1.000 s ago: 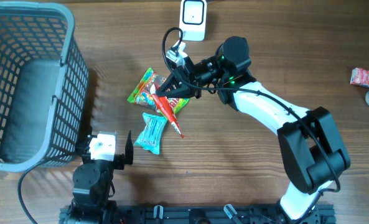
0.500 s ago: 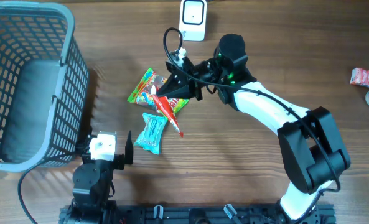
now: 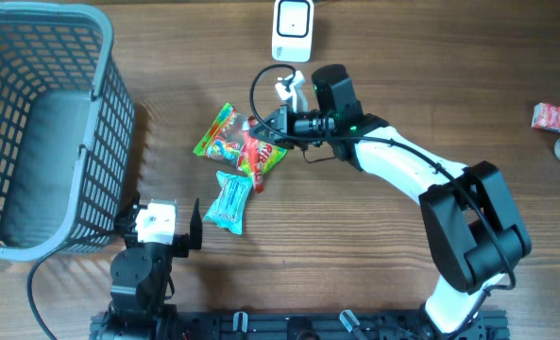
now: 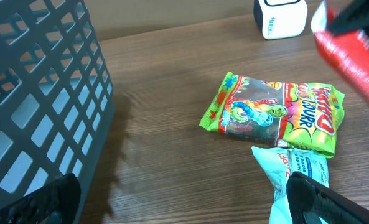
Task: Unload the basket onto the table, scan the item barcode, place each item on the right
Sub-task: 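Raise the Nescafe stick to the scanner face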
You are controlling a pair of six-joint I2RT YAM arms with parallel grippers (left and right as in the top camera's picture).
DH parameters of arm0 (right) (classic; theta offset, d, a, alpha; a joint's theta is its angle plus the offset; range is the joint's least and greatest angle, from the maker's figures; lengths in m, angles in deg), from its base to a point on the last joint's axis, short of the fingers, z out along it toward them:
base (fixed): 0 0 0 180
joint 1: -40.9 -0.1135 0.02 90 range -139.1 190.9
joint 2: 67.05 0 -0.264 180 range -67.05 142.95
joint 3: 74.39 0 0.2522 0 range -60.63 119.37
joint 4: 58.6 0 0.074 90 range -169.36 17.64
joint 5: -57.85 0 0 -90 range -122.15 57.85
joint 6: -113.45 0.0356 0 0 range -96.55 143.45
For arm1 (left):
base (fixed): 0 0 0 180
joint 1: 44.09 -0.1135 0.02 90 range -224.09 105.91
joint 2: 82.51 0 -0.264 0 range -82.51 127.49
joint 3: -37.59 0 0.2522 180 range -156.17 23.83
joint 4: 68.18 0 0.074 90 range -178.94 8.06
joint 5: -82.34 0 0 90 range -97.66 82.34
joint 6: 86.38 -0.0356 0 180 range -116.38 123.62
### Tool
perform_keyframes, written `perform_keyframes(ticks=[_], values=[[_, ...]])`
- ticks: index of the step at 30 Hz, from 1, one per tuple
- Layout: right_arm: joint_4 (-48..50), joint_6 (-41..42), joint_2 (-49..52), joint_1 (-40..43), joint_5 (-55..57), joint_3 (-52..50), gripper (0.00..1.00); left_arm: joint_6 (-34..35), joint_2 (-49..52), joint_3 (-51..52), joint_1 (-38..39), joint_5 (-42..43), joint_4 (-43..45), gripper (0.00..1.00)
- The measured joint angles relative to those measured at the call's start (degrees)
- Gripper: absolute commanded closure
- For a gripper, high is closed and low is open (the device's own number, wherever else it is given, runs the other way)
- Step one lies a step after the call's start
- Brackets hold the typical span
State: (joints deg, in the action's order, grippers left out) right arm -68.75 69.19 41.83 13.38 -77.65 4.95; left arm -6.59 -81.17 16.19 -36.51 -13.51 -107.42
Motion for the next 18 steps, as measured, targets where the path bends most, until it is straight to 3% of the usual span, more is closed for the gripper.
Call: perform_keyframes(ticks=[9, 18], values=[[-7.98, -12.85, -2.34, 3.3, 25.03, 1.01, 0.96, 0.0, 0.0, 0.0, 0.0, 0.0, 0.0, 0.0], [-4.28, -26.62, -1.49, 3.8, 42.82, 18.53, 0.95, 0.0, -0.02, 0.0, 0.0, 0.0, -0.04, 0.0]])
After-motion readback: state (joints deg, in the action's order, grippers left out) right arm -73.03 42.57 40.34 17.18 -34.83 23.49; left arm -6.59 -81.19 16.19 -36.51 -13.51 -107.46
